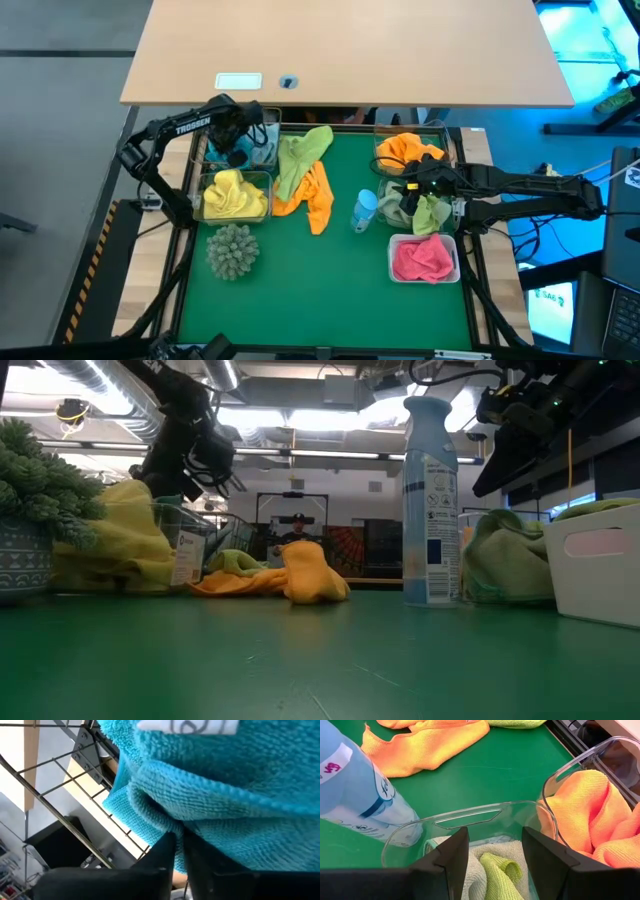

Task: Sort microfiber towel by color & place in baskets
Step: Put the blue microfiber towel into the gold wire basket, then put the orange microfiber towel into the top right transparent bin

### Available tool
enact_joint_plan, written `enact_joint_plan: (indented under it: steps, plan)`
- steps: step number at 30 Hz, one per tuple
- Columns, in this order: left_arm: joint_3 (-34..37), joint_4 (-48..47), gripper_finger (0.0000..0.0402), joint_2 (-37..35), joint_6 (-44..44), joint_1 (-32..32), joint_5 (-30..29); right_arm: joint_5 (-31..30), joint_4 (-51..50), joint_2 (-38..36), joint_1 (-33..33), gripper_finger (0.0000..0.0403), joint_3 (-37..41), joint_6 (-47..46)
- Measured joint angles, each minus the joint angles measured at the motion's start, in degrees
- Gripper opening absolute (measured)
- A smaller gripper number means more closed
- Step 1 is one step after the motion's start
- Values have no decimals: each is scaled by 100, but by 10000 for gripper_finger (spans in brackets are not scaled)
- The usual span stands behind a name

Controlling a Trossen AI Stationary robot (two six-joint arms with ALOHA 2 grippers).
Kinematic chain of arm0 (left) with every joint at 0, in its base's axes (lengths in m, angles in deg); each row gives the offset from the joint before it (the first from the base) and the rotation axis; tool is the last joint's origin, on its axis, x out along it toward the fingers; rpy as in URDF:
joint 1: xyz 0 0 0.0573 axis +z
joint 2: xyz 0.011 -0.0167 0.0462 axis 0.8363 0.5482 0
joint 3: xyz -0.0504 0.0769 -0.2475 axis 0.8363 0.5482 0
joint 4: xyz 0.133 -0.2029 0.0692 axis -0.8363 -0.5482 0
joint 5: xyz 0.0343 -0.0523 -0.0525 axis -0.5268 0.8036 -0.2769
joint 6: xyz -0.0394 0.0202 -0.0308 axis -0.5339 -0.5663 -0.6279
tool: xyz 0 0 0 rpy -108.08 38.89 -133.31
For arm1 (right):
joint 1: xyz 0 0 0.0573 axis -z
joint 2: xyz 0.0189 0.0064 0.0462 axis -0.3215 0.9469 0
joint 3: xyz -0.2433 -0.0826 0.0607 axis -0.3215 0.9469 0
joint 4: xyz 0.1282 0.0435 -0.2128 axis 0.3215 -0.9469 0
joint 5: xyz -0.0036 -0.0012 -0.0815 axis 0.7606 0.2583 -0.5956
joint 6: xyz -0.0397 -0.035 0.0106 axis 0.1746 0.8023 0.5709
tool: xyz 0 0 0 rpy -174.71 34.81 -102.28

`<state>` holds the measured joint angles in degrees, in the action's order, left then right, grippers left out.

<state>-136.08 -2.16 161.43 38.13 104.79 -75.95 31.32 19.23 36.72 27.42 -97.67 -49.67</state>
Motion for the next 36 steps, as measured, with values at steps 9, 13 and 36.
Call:
enact_joint_plan:
  steps: [9, 13, 36]
  plan:
    - [0, -6, 119, 0, -55, 35, -6, 1, -2, -1, 0, 182, 0, 0]
    - [-37, -19, 132, 0, -228, 35, -4, 0, -2, 0, -2, 182, 0, 0]
    - [-2483, -231, 131, 0, -362, -471, 113, 2, -4, -1, -2, 182, 0, 0]
